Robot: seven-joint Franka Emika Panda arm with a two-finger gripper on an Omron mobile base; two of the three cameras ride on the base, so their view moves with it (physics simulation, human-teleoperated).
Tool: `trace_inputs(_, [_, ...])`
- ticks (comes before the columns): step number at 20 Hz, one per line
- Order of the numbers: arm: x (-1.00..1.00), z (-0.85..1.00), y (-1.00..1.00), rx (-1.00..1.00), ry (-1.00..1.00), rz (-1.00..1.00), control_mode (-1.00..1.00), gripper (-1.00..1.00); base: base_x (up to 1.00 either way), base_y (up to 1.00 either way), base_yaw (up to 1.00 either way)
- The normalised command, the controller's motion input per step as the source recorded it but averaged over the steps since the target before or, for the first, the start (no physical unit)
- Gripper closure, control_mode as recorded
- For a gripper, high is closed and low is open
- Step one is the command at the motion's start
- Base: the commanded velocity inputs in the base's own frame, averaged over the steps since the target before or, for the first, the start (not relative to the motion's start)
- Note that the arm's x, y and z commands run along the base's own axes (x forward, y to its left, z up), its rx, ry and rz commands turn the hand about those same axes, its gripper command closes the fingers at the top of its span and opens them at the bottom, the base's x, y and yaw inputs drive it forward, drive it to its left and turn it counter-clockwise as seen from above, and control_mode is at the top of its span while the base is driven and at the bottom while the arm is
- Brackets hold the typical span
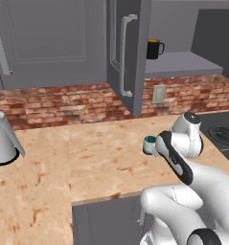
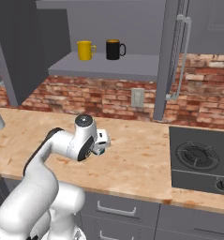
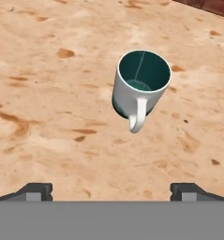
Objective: Pick the mug on the counter and place it in the cabinet with the handle facing the right, like the mugs already inside.
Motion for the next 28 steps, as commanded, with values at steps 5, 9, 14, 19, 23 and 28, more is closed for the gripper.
trace_inputs(5, [0.20,-0.16,0.00,0.00,0.00,0.00,-1.00,-1.00,0.00,0.00,0.00])
trace_inputs(9, [0.20,-0.15,-0.03,0.00,0.00,0.00,-1.00,-1.00,0.00,0.00,0.00])
trace_inputs(14, [0.20,-0.13,-0.08,0.00,0.00,0.00,-1.00,-1.00,0.00,0.00,0.00])
trace_inputs(19, [0.20,-0.10,-0.10,0.00,0.00,0.00,-1.00,-1.00,0.00,0.00,0.00])
trace_inputs(23, [0.16,-0.09,-0.02,0.00,0.00,0.00,-1.00,-1.00,0.00,0.00,0.00])
trace_inputs(28, [0.20,-0.11,0.00,0.02,0.00,0.00,-1.00,-1.00,0.00,0.00,0.00])
